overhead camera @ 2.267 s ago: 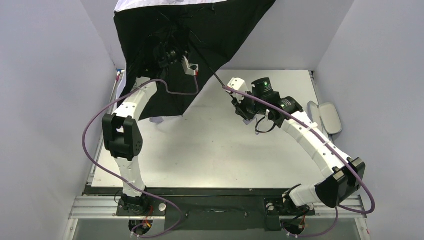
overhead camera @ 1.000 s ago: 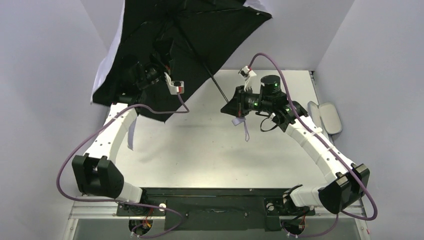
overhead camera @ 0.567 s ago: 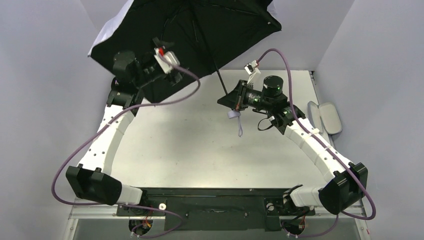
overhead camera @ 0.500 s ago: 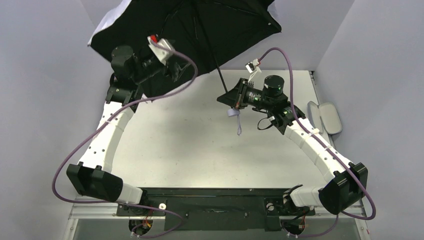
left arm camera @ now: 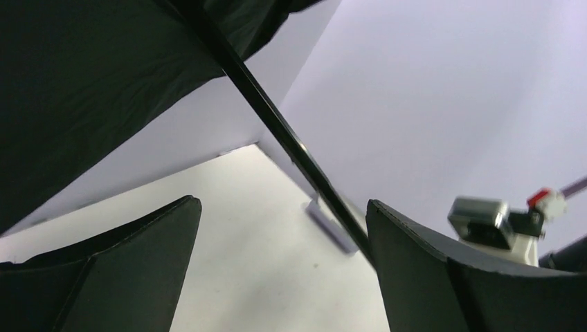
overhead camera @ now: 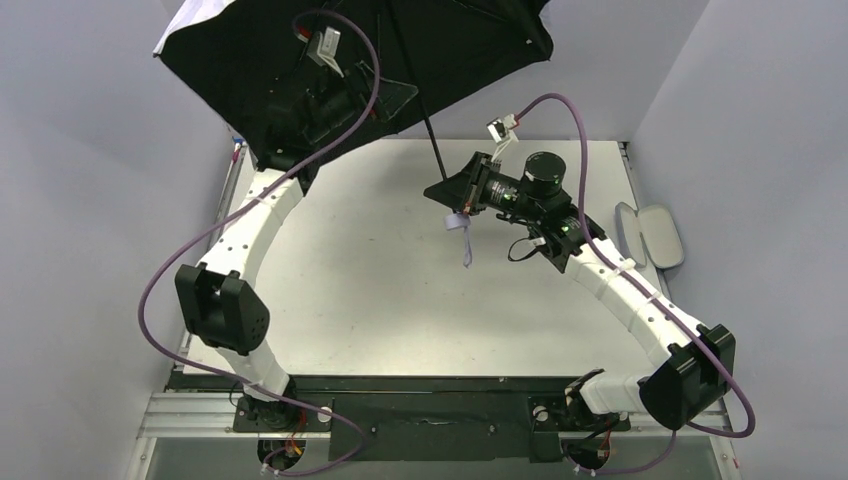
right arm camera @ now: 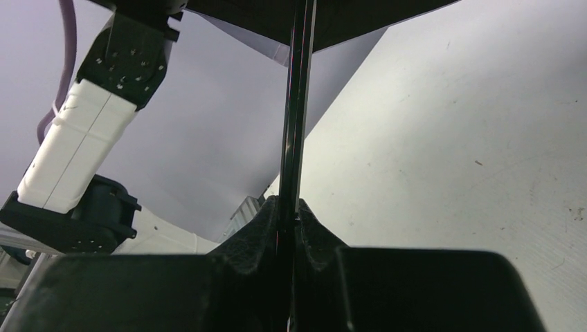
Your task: Open the umbrella
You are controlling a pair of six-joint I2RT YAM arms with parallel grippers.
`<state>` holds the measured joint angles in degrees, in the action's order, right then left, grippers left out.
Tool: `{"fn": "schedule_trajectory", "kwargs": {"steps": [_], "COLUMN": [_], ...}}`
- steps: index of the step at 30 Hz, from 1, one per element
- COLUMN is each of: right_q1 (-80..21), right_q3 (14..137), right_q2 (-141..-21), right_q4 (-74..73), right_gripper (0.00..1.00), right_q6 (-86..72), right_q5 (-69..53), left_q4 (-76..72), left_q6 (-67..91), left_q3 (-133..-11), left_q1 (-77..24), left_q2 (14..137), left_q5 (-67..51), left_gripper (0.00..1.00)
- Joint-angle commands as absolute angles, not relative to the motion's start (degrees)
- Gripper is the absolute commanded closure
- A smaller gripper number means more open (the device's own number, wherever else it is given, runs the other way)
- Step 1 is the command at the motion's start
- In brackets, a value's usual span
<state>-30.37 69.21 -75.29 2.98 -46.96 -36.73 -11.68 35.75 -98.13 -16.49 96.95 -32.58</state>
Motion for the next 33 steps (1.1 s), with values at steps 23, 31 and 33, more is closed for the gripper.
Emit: {"fn": "schedule_trajectory", "kwargs": {"steps": [23, 31, 33], "right_q1": [-29.1, -23.8, -22.9], "right_q3": [65.3, 65.3, 65.0], "right_q2": [-64.1, -59.0, -57.5], "right_q4": [5.4, -9.3, -13.2], "right_gripper": [0.66, 0.29, 0.26], "right_q6": [-32.1, -21.8, -18.5], "right_q5": [-39.7, -36.8, -35.1], "left_q4": [-18.5, -8.7, -2.9], "left_q6": [53.6, 46.5, 43.9], "left_q3": [-104.2, -92.6, -91.3], "left_q1": [-19.5, -22.4, -23.8], "left_q2": [99.7, 90.6, 88.8], "left_q5": [-29.0, -23.8, -20.3], "left_gripper": [1.00, 1.00, 1.00]}}
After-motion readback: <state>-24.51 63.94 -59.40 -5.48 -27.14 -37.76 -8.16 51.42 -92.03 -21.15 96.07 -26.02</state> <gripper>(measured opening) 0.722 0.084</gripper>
